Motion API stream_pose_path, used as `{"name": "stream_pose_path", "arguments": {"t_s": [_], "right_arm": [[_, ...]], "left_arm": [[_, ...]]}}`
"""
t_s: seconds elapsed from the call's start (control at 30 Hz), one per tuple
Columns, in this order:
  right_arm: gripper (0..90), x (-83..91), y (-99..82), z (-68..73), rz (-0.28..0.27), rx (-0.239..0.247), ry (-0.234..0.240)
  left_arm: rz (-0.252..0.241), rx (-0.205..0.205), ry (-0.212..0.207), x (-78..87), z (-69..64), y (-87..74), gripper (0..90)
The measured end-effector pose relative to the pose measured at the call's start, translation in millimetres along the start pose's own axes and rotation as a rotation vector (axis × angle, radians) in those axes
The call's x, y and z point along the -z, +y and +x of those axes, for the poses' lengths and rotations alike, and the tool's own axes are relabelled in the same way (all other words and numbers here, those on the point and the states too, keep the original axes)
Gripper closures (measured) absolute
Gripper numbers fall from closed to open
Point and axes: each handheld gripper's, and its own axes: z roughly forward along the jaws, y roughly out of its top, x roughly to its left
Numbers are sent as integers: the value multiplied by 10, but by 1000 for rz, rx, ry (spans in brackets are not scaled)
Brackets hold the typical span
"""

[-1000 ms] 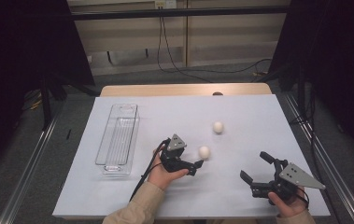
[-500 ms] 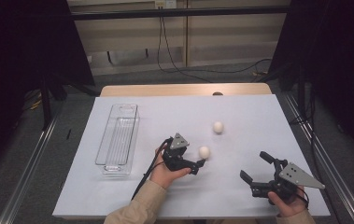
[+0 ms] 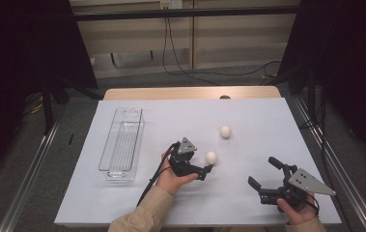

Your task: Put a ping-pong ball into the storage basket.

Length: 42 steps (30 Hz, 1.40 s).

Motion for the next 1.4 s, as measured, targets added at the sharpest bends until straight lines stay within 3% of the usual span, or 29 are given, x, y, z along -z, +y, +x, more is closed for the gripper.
{"name": "stream_pose_path", "arguments": {"t_s": [1.4], "right_arm": [[15, -2, -3, -9, 3, 5, 3]], "left_arm": [[28, 8, 4, -133, 28, 33, 60]]}}
